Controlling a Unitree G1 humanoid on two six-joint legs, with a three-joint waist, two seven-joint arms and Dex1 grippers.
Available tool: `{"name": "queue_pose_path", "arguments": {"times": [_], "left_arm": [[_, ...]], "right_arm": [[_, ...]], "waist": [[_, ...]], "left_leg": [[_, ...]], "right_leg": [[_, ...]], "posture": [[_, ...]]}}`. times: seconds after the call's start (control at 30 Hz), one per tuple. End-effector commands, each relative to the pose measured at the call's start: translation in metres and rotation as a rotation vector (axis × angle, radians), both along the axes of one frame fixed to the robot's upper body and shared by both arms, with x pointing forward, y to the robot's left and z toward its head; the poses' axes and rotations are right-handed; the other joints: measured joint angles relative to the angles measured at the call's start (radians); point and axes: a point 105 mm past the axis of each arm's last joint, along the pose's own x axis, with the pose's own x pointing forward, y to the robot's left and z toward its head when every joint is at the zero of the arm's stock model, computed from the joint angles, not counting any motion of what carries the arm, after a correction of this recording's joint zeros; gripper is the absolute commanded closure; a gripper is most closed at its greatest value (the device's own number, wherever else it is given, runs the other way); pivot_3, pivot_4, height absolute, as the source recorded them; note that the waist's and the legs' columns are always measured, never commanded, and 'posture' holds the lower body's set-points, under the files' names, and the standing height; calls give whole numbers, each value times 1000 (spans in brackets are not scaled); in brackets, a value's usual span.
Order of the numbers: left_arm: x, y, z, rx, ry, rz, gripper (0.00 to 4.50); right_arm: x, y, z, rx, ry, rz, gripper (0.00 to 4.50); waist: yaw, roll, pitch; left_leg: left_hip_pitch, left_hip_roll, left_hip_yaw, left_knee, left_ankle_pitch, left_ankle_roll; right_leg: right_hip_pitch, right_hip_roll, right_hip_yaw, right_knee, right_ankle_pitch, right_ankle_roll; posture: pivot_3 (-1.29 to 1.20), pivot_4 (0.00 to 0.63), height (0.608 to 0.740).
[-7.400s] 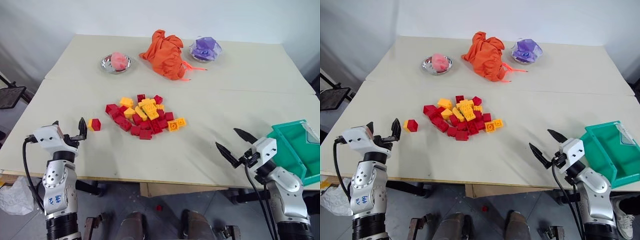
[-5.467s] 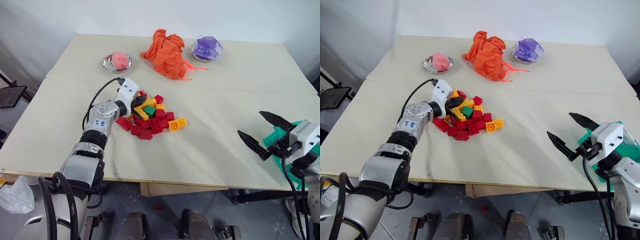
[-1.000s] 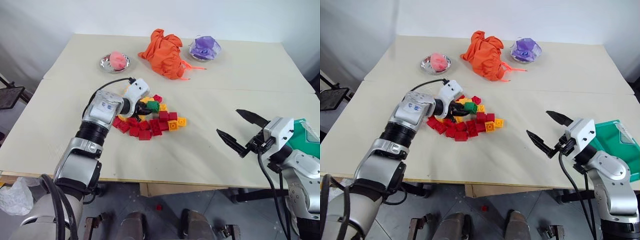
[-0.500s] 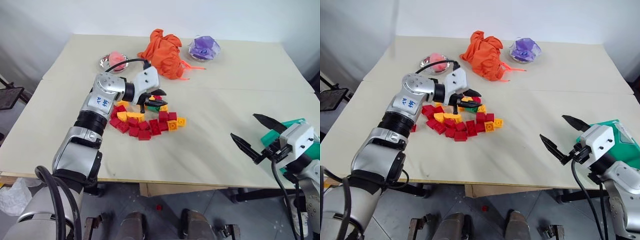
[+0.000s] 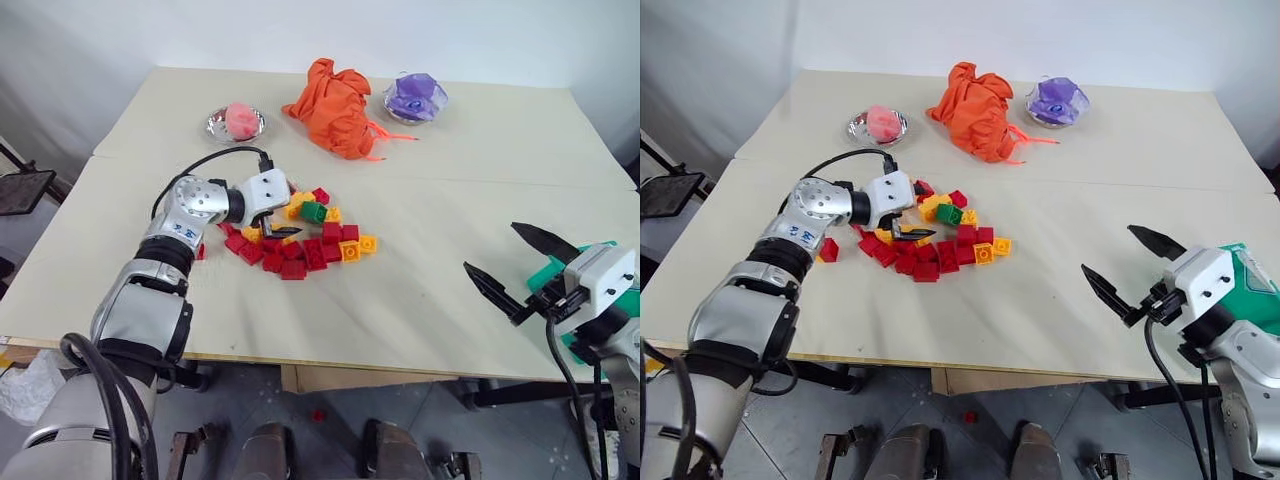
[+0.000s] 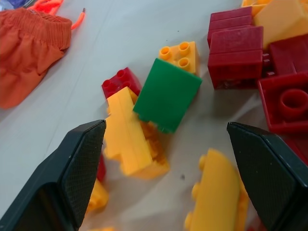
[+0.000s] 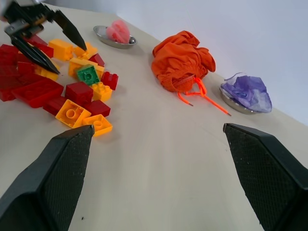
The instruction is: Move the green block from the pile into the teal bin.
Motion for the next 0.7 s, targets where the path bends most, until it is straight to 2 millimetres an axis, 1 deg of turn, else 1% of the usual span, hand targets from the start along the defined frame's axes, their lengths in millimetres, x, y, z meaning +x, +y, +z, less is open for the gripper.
{"name": "queue_pose_path", "arguments": {"times": [0.03, 0.2, 0.3, 0.33, 0.4, 0.53, 0.57, 0.63, 0.7], "left_arm": [[5, -5, 6, 16, -42, 18, 221], [8, -14, 4, 44, -66, 24, 221], [11, -15, 5, 58, -84, 47, 756], [11, -15, 6, 58, -85, 49, 1084], [11, -14, 7, 57, -85, 51, 1584], [13, -10, 8, 65, -86, 70, 2831], [14, -9, 8, 66, -90, 74, 3005], [14, -11, 11, 28, -79, 83, 3011], [13, -16, 18, -32, -67, 68, 3011]], "right_arm": [[-2, 2, 9, -2, -35, 18, 0], [-3, 2, 10, -2, -35, 22, 0], [-4, 3, 8, 2, -35, 23, 0], [-4, 3, 8, 3, -35, 23, 0], [-5, 3, 7, 5, -35, 21, 0], [-5, 2, 6, 7, -36, 16, 0], [-5, 1, 6, 7, -36, 16, 0], [-6, 0, 6, 6, -37, 12, 0], [-6, -1, 7, 4, -39, 7, 0]], "waist": [[-1, 0, 0], [-2, 0, 0], [-1, 0, 0], [-1, 0, 0], [-1, 0, 0], [-1, 0, 0], [-1, 0, 0], [-1, 0, 0], [-1, 0, 0]], "left_leg": [[0, 0, 0, 0, 0, 0], [0, 0, 0, 0, 0, 0], [0, 0, 0, 0, 0, 0], [0, 0, 0, 0, 0, 0], [0, 0, 0, 0, 0, 0], [0, 0, 0, 0, 0, 0], [0, 0, 0, 0, 0, 0], [0, 0, 0, 0, 0, 0], [0, 0, 0, 0, 0, 0]], "right_leg": [[0, 0, 0, 0, 0, 0], [0, 0, 0, 0, 0, 0], [0, 0, 0, 0, 0, 0], [0, 0, 0, 0, 0, 0], [0, 0, 0, 0, 0, 0], [0, 0, 0, 0, 0, 0], [0, 0, 0, 0, 0, 0], [0, 0, 0, 0, 0, 0], [0, 0, 0, 0, 0, 0]], "posture": [[0, 150, 740], [0, 150, 740], [0, 150, 740], [0, 150, 740], [0, 150, 740], [0, 150, 740], [0, 150, 740], [0, 150, 740], [0, 150, 740]]}}
